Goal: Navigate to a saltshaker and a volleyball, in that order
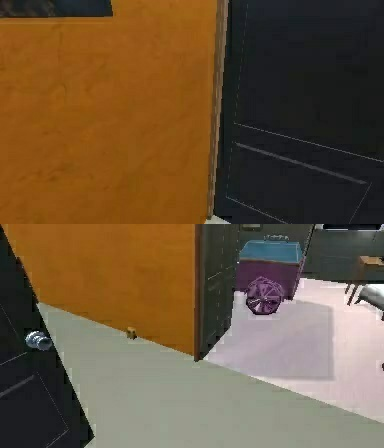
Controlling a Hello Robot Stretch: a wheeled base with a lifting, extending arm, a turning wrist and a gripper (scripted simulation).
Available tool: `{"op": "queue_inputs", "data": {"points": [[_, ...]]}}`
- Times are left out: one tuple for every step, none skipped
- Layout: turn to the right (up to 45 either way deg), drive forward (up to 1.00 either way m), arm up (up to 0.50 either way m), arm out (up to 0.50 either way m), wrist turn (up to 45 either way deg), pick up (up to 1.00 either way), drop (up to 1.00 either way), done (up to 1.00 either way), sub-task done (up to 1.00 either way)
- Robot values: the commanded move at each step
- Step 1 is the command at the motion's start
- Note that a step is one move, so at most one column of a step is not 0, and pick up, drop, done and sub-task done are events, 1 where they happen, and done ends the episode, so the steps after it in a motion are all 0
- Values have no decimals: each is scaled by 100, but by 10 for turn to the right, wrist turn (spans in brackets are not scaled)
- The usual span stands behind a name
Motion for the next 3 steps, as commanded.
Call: {"op": "queue_inputs", "data": {"points": [[450, 0, 0, 0, 0, 0, 0, 0, 0], [210, 0, 0, 0, 0, 0, 0, 0, 0], [0, 5, 0, 0, 0, 0, 0, 0, 0]]}}
